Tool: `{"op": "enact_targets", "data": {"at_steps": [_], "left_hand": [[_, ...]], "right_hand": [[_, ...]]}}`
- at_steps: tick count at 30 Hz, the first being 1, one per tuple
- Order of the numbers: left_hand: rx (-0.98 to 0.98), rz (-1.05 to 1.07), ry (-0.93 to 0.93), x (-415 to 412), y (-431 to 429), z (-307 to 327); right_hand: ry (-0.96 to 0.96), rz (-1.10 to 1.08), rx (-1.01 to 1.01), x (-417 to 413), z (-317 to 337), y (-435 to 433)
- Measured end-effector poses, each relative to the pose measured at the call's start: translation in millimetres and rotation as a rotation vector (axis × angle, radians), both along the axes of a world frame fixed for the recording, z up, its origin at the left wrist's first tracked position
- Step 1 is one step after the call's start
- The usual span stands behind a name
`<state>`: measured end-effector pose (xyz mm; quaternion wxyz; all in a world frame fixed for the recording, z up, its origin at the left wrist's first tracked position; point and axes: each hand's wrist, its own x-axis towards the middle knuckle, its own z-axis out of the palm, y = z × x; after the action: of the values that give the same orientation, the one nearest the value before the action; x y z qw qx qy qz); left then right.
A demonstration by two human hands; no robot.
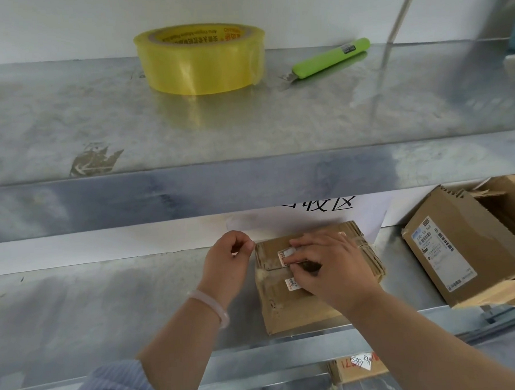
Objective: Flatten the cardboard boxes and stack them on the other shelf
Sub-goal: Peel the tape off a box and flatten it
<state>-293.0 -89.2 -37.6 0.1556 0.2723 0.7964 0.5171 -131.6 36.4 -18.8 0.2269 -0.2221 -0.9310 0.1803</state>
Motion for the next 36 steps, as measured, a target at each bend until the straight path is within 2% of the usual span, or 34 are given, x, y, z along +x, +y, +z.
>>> {"op": "enact_targets", "data": {"at_steps": [5, 10, 13, 16, 18, 20, 24, 28, 31, 36], "left_hand": [[0.061, -0.037, -0.030, 0, -10, 3], [0.079, -0.090, 0.198, 11, -17, 10], [0.092, -0.087, 0.052, 11, -22, 13], [0.136, -0.059, -0.232, 8, -20, 19], [0.141, -0.039, -0.271, 6, -16, 24], [0.043, -0.017, -0.125, 3, -12, 26], [-0.168, -0.085, 0.293, 1, -12, 26], [-0.181, -0.198, 0.617, 1, -25, 25], [-0.189, -0.273, 0.677, 0, -33, 22], [-0.189, -0.252, 0.704, 3, -27, 24]], "right_hand": [[-0.020, 0.008, -0.003, 0, 0, -1], [-0.036, 0.008, -0.014, -1, 0, 0], [-0.042, 0.010, -0.011, -2, 0, 0], [-0.029, 0.011, -0.011, -2, 0, -1], [-0.034, 0.011, -0.012, -2, 1, 0], [-0.033, 0.014, -0.011, -2, 1, -1], [-0.028, 0.016, -0.008, -2, 2, -1], [-0.046, 0.012, -0.007, -2, 3, -1], [-0.030, 0.017, 0.005, -1, 3, -1], [-0.069, 0.028, 0.051, 0, 1, 1]]}}
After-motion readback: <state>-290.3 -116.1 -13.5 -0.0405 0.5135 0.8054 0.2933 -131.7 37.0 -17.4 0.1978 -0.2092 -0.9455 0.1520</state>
